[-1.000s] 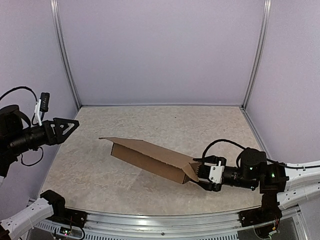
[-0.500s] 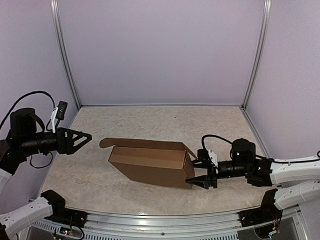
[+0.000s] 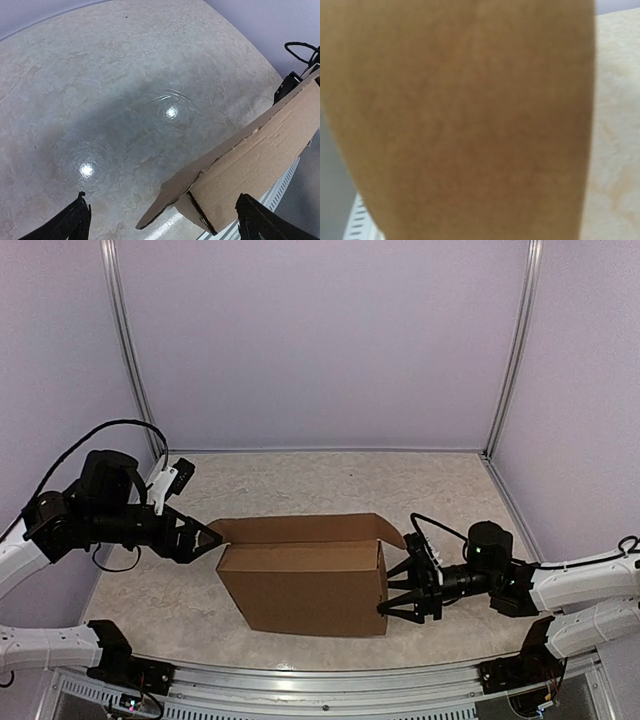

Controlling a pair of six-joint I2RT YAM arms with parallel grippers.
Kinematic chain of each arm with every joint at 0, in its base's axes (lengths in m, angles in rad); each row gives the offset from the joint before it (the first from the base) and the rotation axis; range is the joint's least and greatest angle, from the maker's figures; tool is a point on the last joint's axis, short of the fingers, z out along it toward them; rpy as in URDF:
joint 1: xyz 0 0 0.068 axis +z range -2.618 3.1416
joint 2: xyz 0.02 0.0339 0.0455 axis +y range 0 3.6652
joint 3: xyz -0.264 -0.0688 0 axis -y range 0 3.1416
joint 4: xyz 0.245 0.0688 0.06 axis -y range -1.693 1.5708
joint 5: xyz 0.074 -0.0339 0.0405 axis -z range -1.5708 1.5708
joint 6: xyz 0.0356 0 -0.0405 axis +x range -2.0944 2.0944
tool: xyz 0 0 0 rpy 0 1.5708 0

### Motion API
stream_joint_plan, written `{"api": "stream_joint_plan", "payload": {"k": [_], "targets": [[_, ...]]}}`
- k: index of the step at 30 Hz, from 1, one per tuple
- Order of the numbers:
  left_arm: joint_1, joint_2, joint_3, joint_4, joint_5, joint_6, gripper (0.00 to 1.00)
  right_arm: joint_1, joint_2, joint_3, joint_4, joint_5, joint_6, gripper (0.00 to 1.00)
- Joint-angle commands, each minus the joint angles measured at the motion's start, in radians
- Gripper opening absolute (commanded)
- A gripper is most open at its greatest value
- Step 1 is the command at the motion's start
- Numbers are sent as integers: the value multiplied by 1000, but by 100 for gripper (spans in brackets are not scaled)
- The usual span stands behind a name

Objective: Fold the paper box

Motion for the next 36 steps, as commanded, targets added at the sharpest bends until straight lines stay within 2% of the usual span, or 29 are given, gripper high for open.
{"api": "stream_joint_plan", "payload": {"k": [1, 4, 6, 9, 17, 21, 24, 30, 36], "targets": [[-14, 12, 33, -7, -56, 33, 96, -11, -10, -35, 106, -54, 57, 30], [-21, 25, 41, -4, -42, 30, 86, -11, -17, -44, 108, -52, 60, 30], [-25, 34, 45, 1, -32, 29, 73, -12, -23, -49, 107, -43, 60, 30], [-38, 43, 51, 9, -13, 26, 61, -12, -29, -51, 105, -35, 59, 30], [-66, 76, 59, 16, -10, 20, 46, -13, -36, -62, 117, -22, 64, 29], [-77, 88, 62, 37, 5, 12, 25, -12, -41, -70, 120, -13, 63, 29], [-91, 106, 72, 27, -18, 8, 14, -11, -55, -74, 109, 1, 54, 28], [-103, 131, 78, 44, -34, -41, 0, -3, -91, -85, 75, 71, -1, 24], [-135, 164, 61, 124, -48, -130, 0, 56, -87, -99, 99, 234, -69, 22]]}}
